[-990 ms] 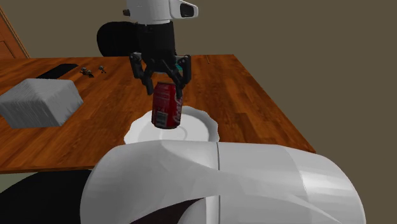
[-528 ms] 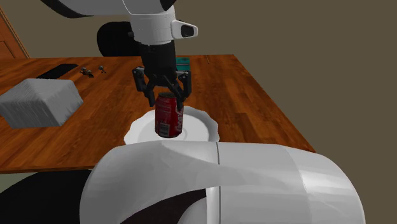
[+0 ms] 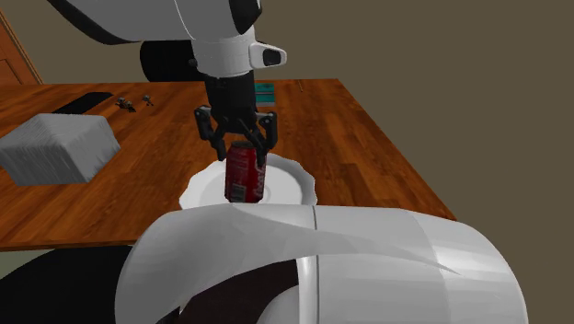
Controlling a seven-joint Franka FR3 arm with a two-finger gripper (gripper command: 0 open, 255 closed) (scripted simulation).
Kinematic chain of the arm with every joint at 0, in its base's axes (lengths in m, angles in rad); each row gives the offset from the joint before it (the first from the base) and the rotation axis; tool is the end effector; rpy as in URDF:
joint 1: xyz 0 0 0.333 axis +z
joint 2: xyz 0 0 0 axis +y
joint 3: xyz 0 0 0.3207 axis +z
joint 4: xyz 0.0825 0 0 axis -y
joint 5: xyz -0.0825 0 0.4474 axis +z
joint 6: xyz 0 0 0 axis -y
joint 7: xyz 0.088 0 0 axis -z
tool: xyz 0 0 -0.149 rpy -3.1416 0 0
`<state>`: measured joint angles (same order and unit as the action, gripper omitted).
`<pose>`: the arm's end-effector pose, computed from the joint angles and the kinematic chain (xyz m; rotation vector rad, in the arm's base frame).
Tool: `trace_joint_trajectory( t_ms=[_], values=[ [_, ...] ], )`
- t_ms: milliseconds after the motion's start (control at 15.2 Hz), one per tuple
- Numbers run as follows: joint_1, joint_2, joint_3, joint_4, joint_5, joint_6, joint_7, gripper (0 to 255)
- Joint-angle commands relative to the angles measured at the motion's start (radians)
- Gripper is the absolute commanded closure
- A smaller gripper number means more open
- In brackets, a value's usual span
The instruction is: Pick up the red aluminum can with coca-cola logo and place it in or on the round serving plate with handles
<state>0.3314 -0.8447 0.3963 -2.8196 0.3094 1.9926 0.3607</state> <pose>0.2709 0.2277 0.3408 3.1251 0.1727 0.0040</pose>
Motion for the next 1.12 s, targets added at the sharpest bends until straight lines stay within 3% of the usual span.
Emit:
trace_joint_trajectory(
  t_ms=[0, 66, 396, 660, 1056],
  values=[
    [0.000, 0.000, 0.000, 0.000, 0.000, 0.001, 0.000, 255],
    [0.000, 0.000, 0.000, 0.000, 0.000, 0.001, 0.000, 0],
    [0.000, 0.000, 0.000, 0.000, 0.000, 0.001, 0.000, 0],
    [-0.013, -0.036, -0.037, 0.108, -0.035, -0.142, 0.004, 0],
    [-0.013, -0.036, -0.037, 0.108, -0.035, -0.142, 0.004, 0]
  ],
)
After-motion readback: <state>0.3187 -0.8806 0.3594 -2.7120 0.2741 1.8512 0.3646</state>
